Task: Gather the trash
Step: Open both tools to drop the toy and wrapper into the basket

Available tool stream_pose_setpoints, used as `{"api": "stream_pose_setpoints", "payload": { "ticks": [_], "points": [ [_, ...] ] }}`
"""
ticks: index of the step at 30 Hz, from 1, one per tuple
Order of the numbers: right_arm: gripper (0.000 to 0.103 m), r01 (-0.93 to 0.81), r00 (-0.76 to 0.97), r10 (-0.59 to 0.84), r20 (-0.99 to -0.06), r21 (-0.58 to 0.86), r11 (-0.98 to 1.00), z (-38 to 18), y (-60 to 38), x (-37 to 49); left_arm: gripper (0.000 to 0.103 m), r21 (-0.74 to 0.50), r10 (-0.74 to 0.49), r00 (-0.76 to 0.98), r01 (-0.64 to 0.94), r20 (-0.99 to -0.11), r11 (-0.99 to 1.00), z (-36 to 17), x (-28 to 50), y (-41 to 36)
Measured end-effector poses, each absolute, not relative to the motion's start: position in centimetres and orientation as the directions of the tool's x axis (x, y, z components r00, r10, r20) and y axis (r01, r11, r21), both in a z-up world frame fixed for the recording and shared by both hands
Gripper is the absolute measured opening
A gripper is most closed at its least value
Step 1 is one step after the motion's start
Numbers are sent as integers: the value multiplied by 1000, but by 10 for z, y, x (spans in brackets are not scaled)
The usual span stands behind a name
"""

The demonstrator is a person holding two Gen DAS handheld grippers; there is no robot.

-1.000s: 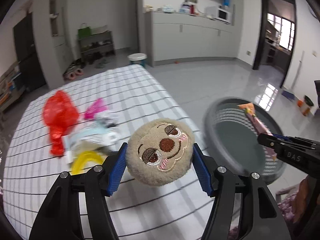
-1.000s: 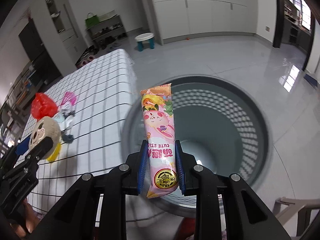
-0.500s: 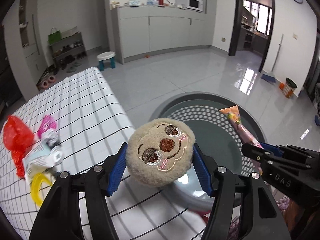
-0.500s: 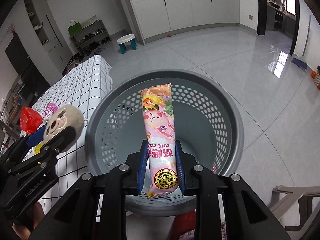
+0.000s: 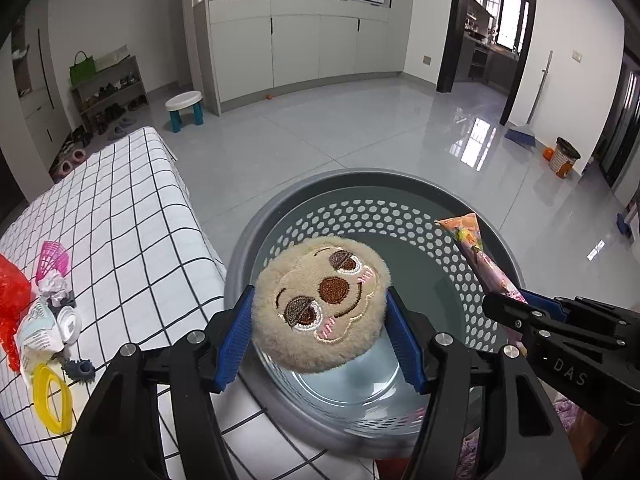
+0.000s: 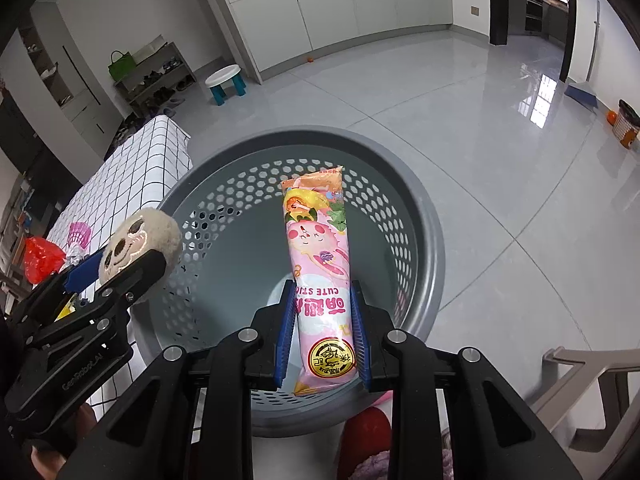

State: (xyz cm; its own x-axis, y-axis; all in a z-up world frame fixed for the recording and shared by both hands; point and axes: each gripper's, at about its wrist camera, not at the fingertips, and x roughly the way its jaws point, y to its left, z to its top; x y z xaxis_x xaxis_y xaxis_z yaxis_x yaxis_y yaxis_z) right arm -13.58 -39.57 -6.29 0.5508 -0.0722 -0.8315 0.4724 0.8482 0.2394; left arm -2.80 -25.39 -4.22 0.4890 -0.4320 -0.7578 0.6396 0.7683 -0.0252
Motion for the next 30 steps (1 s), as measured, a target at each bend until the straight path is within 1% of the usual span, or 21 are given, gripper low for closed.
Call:
{"api": "stream_pose_setpoints", "payload": {
  "ticks": [4,6,7,8,9,10,11,12,30],
  "points": [
    [26,475,556,-82,-827,235,848,-62,-394,-135,64,-39,-441,487,636,-754,770,-41,-26,-253],
    [28,477,561,-88,-823,234,847,-61,-393,-138,65,-39,-440,488,635,-754,772,-40,-25,-252],
    [29,479,563,-89,-821,236,845,-60,-393,-139,69,-39,-440,490,634,-753,773,-39,-26,-252],
    [32,481,565,-90,-820,239,844,-60,-395,-140,74,-38,-440,493,633,-751,774,-38,-25,-251],
    [38,485,570,-92,-817,244,840,-59,-397,-143,76,-36,-440,499,630,-747,775,-36,-26,-250],
    [41,488,574,-95,-813,247,837,-58,-398,-145,78,-34,-440,503,629,-744,777,-35,-26,-249],
    [45,493,579,-99,-809,250,833,-57,-399,-146,79,-31,-438,506,627,-743,778,-35,-27,-250],
    [46,498,584,-104,-805,254,829,-56,-401,-147,79,-30,-436,509,625,-743,780,-34,-27,-249],
    [48,487,585,-75,-808,275,829,-57,-398,-143,79,-16,-426,521,619,-739,785,-29,-31,-245]
  ]
}}
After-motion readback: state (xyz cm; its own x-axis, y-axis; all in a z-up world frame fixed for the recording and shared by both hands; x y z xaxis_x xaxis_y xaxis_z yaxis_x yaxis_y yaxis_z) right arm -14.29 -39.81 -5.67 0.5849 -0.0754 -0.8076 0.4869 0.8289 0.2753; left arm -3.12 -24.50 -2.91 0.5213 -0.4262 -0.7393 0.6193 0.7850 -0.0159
